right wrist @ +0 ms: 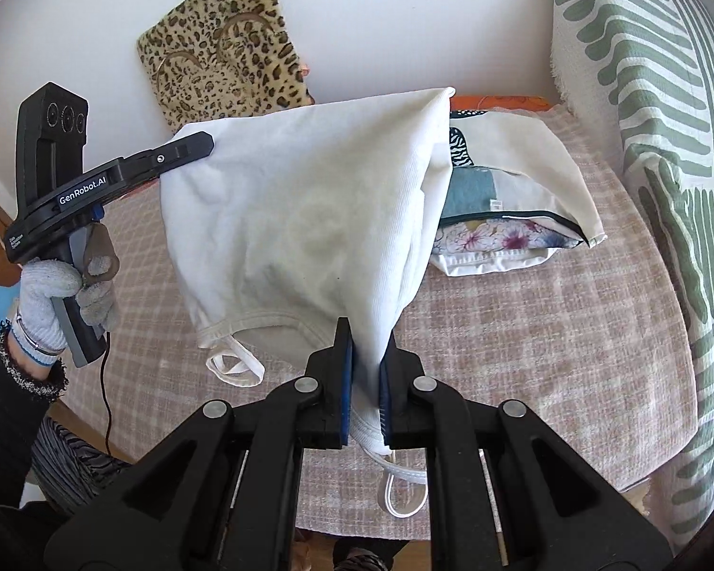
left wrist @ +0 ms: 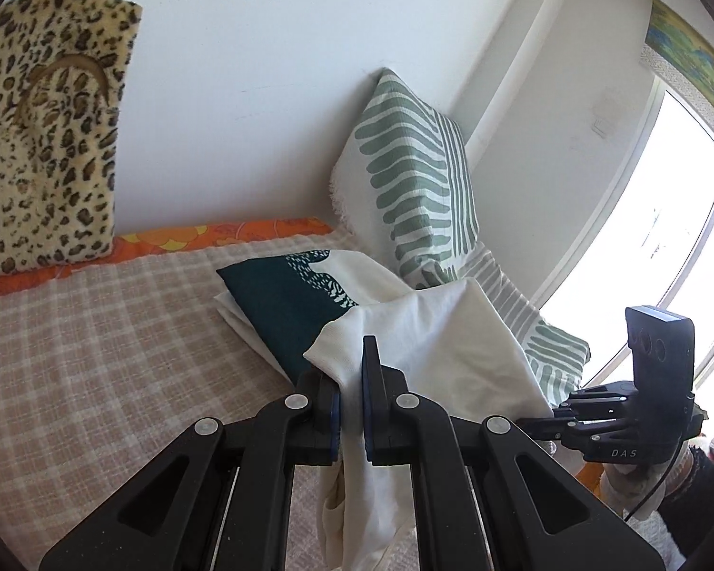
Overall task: Fold small clothes
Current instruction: 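Lift the camisole bundle with both grippers and carry it onto the clothes stack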
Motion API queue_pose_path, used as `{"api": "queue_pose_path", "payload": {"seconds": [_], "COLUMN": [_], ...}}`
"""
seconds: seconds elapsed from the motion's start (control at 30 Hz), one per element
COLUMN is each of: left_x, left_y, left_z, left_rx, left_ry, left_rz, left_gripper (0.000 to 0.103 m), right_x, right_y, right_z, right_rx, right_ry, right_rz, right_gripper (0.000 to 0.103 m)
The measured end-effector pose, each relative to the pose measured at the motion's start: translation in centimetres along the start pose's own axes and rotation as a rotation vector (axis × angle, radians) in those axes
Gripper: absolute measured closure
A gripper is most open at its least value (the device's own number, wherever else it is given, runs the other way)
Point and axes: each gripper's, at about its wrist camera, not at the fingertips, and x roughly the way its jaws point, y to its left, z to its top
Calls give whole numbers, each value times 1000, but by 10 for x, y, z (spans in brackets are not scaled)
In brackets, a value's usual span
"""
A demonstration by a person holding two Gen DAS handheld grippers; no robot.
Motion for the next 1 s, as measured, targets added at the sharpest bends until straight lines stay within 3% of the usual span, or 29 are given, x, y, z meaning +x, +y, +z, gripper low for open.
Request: {"api": "queue_pose_path", "payload": {"seconds": [0.17, 0.4, 1.0], "left_x": [34, 82, 166], "left_y": [-24, -27, 25], "left_z": [28, 59, 69], "left_rx": [29, 28, 16], "left_ry": [-11, -14, 18], "left_rz": [-18, -12, 94], "left_gripper": [98, 98, 98], "right_x": [-14, -6, 108], "right_y": [-39, -81, -135], "right_z": [29, 69, 127], "right_rx": [1, -14, -43], "right_ry": [-35, -48, 23], "right_rz": [-53, -82, -127], "right_gripper": [93, 93, 93]}}
